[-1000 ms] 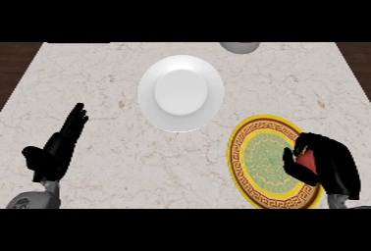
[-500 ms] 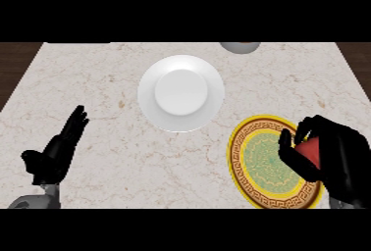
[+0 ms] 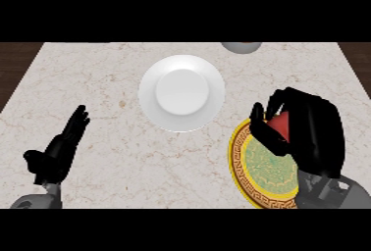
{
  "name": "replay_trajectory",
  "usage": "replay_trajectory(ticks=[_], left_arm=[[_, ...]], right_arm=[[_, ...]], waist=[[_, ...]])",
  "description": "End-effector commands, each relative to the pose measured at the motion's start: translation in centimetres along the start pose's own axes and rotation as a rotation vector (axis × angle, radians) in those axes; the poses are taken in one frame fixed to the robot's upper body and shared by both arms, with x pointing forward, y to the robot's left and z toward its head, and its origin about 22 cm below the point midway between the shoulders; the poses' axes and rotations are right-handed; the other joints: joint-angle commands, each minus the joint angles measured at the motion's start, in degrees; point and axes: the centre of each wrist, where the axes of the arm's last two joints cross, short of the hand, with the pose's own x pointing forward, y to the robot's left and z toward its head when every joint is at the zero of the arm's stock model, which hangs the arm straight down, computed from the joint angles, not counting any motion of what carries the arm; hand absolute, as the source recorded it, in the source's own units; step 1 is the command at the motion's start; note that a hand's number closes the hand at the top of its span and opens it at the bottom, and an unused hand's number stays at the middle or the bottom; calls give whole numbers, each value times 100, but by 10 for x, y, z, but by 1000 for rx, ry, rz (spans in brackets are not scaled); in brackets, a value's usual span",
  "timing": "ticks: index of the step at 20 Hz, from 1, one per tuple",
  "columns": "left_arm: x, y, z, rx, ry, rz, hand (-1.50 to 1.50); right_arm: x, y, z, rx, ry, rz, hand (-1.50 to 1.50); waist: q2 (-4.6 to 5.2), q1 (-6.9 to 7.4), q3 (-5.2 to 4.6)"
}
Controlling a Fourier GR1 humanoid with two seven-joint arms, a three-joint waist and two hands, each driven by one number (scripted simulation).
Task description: Pick the bell pepper from the plate and place it in the plate
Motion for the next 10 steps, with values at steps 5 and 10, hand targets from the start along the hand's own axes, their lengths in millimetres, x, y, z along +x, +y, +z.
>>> replay_trajectory(ticks=[5, 10], left_arm=[[-1, -15, -16, -4, -9, 3, 0], [22, 1, -10, -21, 10, -2, 0]], right_arm=[[43, 45, -40, 109, -52, -50, 150], [76, 77, -74, 144, -56, -91, 150]], waist=[[15, 2, 2], [19, 72, 5]])
